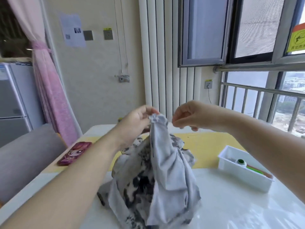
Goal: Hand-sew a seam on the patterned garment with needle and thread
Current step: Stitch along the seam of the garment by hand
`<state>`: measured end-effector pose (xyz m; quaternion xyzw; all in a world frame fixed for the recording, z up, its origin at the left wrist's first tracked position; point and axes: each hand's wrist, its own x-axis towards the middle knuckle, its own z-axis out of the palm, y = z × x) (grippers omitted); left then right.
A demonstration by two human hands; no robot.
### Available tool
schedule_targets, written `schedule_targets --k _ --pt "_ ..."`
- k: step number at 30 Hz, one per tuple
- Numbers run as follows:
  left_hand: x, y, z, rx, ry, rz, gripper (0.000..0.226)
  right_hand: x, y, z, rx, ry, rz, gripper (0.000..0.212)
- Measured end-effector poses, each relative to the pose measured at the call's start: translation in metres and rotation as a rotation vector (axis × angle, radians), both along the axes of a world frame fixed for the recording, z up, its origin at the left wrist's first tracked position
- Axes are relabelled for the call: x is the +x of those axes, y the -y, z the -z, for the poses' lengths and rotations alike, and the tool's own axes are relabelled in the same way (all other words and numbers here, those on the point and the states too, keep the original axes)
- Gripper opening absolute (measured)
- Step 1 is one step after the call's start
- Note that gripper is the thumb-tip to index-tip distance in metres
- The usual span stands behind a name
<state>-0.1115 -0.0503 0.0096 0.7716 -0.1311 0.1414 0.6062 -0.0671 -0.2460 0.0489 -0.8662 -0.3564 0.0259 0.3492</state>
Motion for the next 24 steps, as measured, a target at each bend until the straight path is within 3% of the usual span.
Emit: schedule_targets --k 1,6,10,17,21,24 --pt "-0.006 -0.003 0.013 0.014 -0.025 0.0 0.022 0.0 -0.003 0.007 0.05 0.028 0.01 0.002" --pt "-0.029 -0.006 0.043 -0.057 -0.051 -0.008 0.021 -0.015 -0.025 0.041 0.103 0.07 -0.136 0.03" --pt "-0.04 -0.011 0.048 -0.035 0.011 -0.14 0.021 -0.025 -0.031 0.044 0.219 0.093 -0.161 0.026" --pt "-0.049 -0.005 0.05 -0.042 0.135 -0.27 0.012 -0.041 -0.044 0.053 0.209 0.396 -0.155 0.02" --pt "-0.054 -0.004 0.057 -0.053 0.182 -0.315 0.012 -0.037 -0.042 0.053 0.273 0.268 -0.08 0.018" --pt "-0.06 0.001 0.06 0.052 0.241 -0.372 0.004 -0.036 -0.039 0.052 0.293 0.166 -0.074 0.013"
